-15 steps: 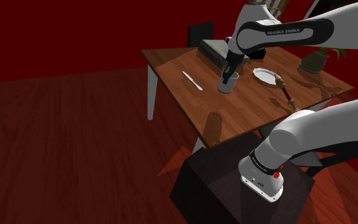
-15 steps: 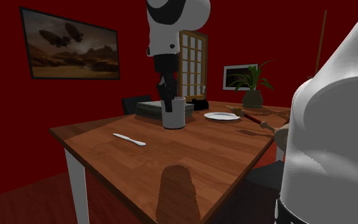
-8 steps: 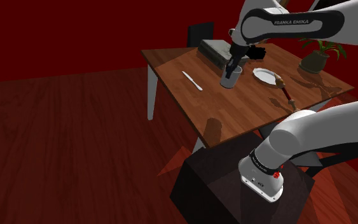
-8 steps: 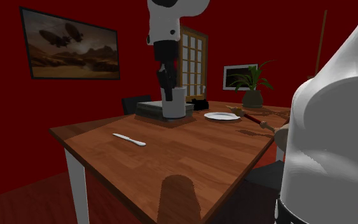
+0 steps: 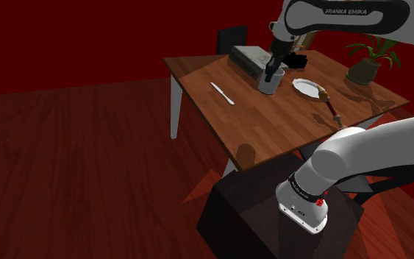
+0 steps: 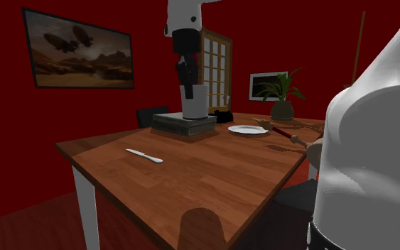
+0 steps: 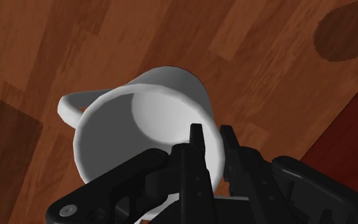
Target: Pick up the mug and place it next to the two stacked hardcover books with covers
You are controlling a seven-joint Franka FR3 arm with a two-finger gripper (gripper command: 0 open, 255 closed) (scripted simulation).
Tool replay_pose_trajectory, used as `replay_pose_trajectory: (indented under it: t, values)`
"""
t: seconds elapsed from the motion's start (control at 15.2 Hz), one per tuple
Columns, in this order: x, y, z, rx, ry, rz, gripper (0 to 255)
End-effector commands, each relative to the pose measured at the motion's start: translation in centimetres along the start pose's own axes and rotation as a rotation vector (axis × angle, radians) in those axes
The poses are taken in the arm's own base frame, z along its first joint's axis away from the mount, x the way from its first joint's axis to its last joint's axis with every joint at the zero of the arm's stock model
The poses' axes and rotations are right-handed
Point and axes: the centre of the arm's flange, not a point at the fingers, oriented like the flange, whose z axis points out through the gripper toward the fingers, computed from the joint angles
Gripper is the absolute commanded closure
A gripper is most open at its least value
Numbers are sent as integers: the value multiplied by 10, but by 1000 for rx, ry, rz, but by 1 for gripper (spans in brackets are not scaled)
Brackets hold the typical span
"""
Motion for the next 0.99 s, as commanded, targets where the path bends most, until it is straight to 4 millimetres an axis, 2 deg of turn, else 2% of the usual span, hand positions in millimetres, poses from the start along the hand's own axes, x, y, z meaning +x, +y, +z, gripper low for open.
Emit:
replay_pose_trajectory:
  t: [0.0,0.92]
  values:
    - [-1,21,-1,0,0,0,255]
    - [-6,205,13,0,0,0,255]
